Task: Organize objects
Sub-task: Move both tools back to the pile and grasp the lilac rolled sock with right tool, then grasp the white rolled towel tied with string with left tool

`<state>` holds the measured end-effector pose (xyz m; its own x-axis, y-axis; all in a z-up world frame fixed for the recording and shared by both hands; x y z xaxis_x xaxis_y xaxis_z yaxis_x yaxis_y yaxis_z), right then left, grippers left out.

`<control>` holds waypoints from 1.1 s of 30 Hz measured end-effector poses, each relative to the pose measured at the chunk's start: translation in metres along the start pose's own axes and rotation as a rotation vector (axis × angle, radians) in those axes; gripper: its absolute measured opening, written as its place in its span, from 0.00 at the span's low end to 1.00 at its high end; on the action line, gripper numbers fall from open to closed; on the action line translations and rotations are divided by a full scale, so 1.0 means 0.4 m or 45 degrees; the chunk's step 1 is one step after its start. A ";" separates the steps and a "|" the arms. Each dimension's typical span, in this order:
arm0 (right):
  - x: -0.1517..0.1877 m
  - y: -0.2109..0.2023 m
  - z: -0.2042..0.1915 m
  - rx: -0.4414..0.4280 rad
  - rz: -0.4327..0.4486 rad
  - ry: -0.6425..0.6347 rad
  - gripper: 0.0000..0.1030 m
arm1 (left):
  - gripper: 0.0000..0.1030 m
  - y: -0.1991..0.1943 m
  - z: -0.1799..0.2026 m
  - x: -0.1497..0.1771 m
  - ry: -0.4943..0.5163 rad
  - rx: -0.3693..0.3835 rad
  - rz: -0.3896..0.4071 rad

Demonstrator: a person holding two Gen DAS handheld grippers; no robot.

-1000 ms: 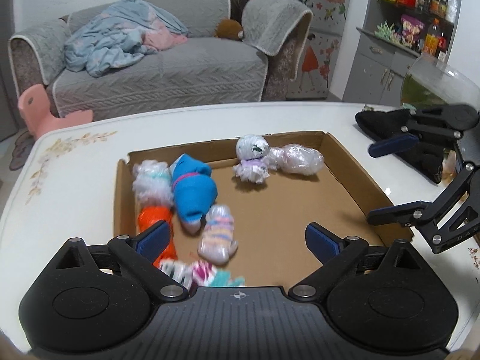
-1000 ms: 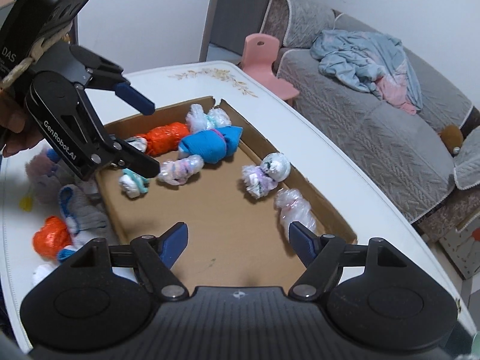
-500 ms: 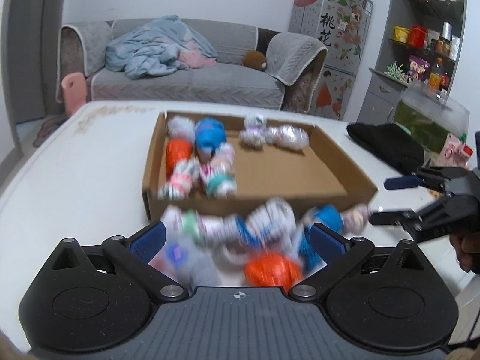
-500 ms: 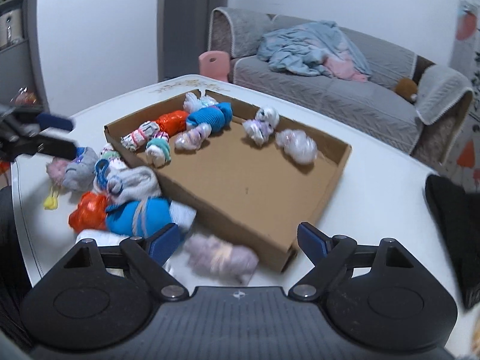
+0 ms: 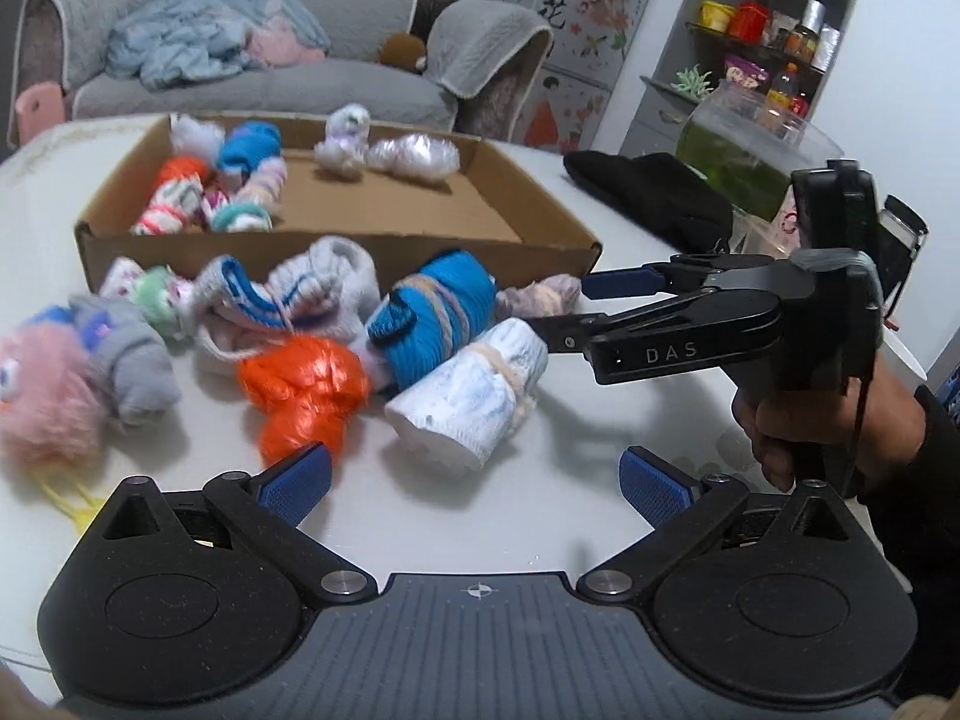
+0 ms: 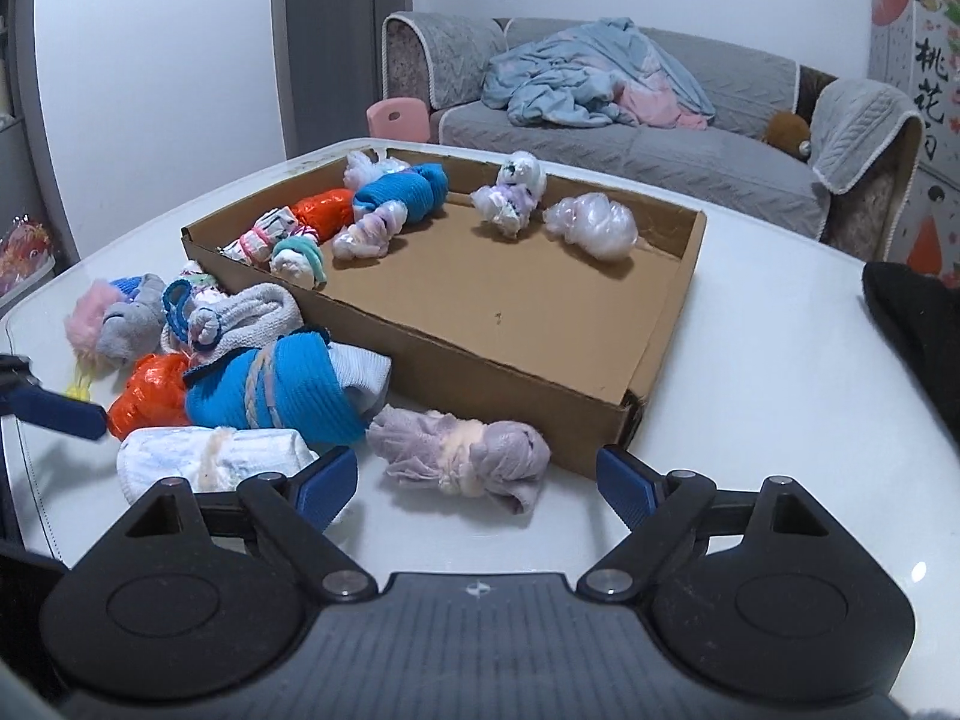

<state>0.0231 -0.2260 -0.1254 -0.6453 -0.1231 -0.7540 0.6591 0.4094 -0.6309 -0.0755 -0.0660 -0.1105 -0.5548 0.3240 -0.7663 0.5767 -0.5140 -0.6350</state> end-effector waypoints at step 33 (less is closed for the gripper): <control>0.081 -0.098 0.057 0.001 0.023 0.039 0.59 | 0.76 0.086 0.061 -0.021 0.224 0.084 0.060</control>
<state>-0.0150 -0.2665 -0.1290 -0.6449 -0.0882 -0.7592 0.6707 0.4108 -0.6175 -0.0656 -0.1058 -0.1238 -0.4115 0.4289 -0.8042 0.5560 -0.5811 -0.5944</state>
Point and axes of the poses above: each gripper's, at about its wrist camera, not at the fingertips, and y roughly the way its jaws point, z to its right, x to its underside, the point moved 3 cm from there along y, roughly the way its jaws point, and after that the axes turned 13 degrees about y, right-handed, at the moved point
